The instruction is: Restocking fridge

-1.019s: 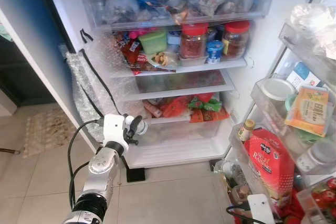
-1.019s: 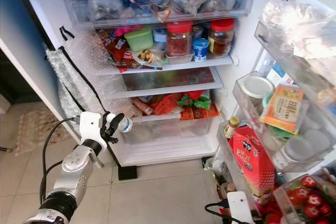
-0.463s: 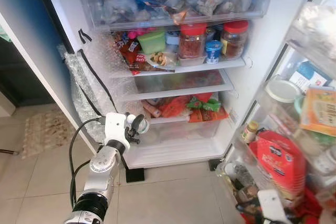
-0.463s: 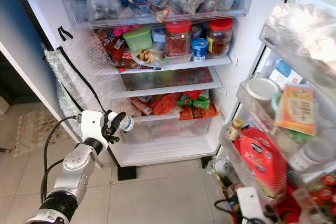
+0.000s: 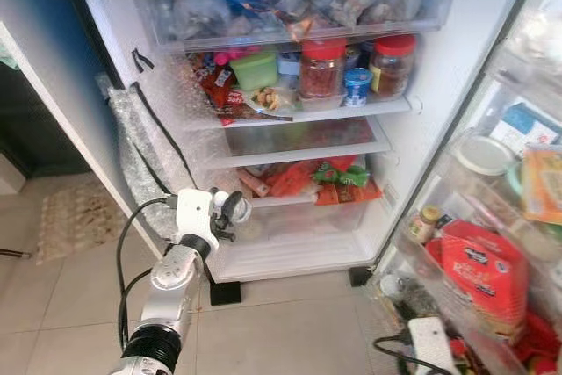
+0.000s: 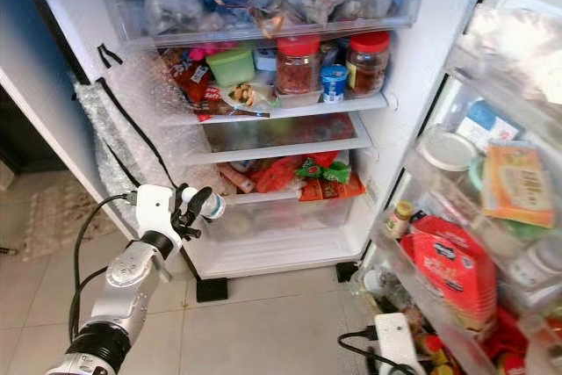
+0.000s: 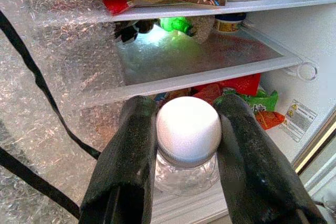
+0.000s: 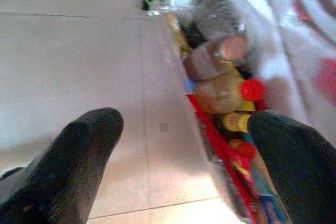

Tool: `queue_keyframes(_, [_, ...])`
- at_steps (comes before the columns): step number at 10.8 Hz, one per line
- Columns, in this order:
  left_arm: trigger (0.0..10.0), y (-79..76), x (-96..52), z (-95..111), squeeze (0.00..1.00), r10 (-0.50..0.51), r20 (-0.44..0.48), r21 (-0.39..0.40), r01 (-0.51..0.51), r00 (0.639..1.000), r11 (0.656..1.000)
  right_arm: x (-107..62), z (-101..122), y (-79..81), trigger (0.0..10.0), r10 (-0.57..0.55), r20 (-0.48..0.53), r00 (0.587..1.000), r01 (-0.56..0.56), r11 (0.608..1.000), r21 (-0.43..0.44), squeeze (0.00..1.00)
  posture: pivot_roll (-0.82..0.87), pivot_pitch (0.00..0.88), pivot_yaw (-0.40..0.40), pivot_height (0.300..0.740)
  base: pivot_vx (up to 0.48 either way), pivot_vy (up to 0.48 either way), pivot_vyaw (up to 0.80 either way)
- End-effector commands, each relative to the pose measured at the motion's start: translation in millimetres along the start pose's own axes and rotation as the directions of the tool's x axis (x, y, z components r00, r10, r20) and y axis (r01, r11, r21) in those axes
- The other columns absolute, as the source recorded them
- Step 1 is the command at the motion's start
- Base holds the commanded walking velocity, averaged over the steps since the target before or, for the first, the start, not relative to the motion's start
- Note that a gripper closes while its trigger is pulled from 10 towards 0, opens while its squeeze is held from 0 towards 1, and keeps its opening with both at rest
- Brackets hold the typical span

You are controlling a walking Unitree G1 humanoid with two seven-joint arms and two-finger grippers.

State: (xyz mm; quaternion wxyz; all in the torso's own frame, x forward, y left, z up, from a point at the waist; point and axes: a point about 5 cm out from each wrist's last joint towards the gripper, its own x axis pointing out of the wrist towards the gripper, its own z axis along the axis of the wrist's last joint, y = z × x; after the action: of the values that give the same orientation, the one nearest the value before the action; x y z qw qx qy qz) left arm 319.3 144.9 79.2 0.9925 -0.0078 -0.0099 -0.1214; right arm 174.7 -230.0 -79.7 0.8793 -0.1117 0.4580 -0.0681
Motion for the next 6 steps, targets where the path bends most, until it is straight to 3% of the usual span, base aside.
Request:
queue_keyframes(1, [10.0, -2.1, 2.4, 7.1, 0.0, -0.012, 0.027, 0.011, 0.012, 1.0, 1.0, -0.2, -1.7, 4.9, 10.0, 0.04, -0.014, 0.999, -0.04, 0.998, 0.04, 0.0, -0.05, 0.031, 0.012, 0.74, 0.0, 0.0, 0.0])
queue_keyframes(3, [10.0, -3.9, 1.2, 6.7, 0.0, -0.015, 0.022, 0.002, 0.015, 1.0, 1.0, -0.8, -3.8, 10.0, 10.0, 0.067, -0.022, 0.998, -0.065, 0.995, 0.071, 0.0, -0.05, 0.035, 0.01, 0.74, 0.0, 0.0, 0.0])
queue_keyframes(6, [10.0, -4.1, 1.4, 7.4, 0.0, -0.019, 0.023, 0.003, 0.019, 1.0, 1.0, -0.8, -4.3, 8.9, 10.0, 0.077, -0.025, 0.997, -0.074, 0.993, 0.097, 0.0, -0.05, 0.037, 0.011, 0.74, 0.359, 0.0, 0.0])
